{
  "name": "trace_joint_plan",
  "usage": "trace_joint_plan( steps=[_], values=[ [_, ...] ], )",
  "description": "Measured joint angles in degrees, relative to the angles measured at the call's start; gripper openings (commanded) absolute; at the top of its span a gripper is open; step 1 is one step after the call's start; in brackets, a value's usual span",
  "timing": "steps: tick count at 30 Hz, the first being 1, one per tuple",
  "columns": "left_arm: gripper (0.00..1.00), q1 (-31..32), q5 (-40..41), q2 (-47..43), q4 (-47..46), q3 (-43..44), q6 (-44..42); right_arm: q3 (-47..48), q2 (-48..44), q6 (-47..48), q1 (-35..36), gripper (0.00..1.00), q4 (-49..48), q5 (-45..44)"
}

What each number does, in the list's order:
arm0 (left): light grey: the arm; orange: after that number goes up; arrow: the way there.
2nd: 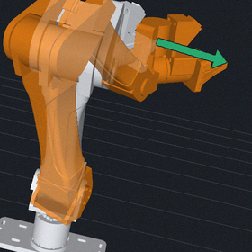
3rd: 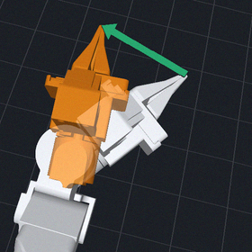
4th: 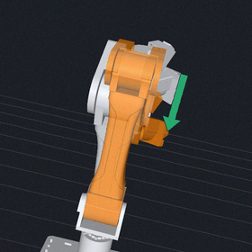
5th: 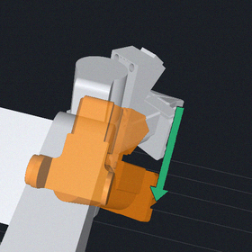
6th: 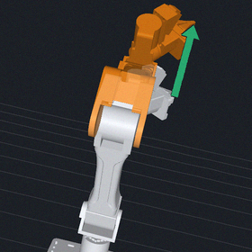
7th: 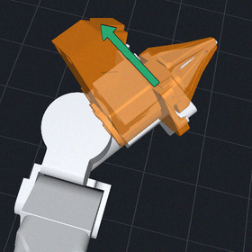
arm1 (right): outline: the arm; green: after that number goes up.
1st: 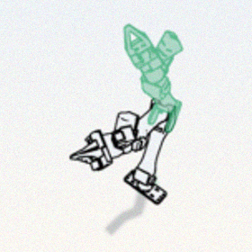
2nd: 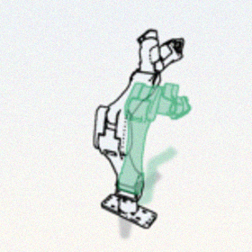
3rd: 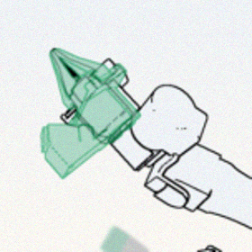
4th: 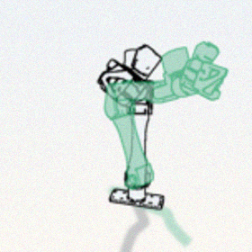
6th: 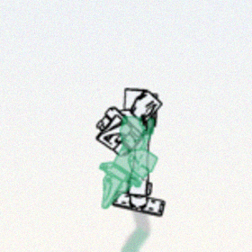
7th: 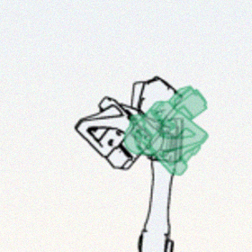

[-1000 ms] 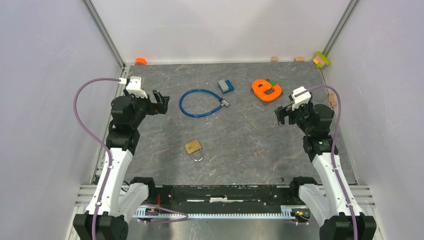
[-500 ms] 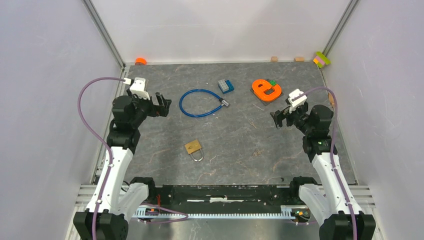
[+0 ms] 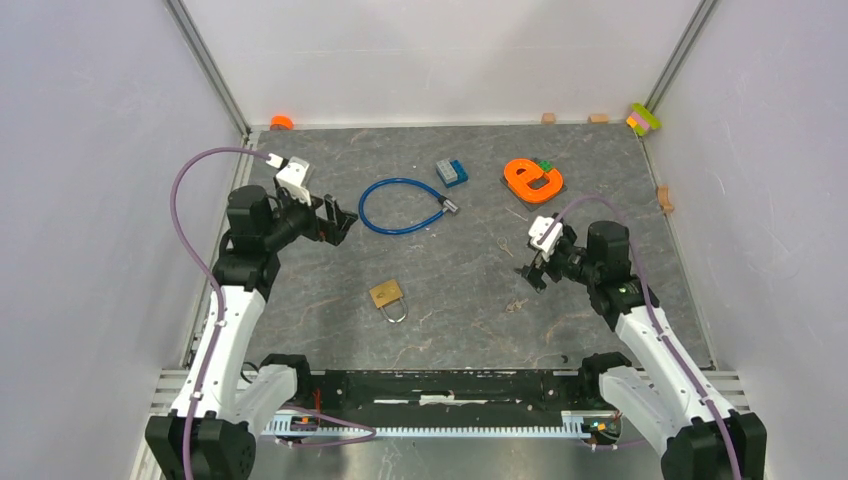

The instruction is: Unlock with the key

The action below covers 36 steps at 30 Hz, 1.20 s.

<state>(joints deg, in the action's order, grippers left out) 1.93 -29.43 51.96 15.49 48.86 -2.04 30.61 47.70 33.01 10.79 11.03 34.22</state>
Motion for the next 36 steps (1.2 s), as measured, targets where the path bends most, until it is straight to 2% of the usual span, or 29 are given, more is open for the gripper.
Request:
trace_joint_plan(
  steps=[7, 14, 24, 32, 36],
  values=[
    [1.0, 0.0, -3.74, 2.56, 0.92, -0.85, -1.53, -0.33, 0.28, 7.89, 1.55, 0.99, 6.62, 3.39],
    [1.0, 0.0, -5.66, 4.72, 1.18, -0.94, -2.14, -1.22, 3.89, 15.8, 10.58, 0.93, 14.84, 0.46],
    [1.0, 0.0, -5.79, 4.98, 0.9, -1.9, -2.14, -3.34, 8.94, 15.21, 18.01, 0.8, 12.59, -8.94],
    [1.0, 0.0, -6.99, 4.96, 0.63, -2.38, -2.14, -3.32, 13.55, 14.1, 19.21, 0.62, 11.69, -13.84],
    [1.0, 0.0, -7.17, 4.76, 0.63, -2.38, -2.12, -3.32, 16.09, 13.49, 19.21, 0.59, 11.69, -15.34]
  ],
)
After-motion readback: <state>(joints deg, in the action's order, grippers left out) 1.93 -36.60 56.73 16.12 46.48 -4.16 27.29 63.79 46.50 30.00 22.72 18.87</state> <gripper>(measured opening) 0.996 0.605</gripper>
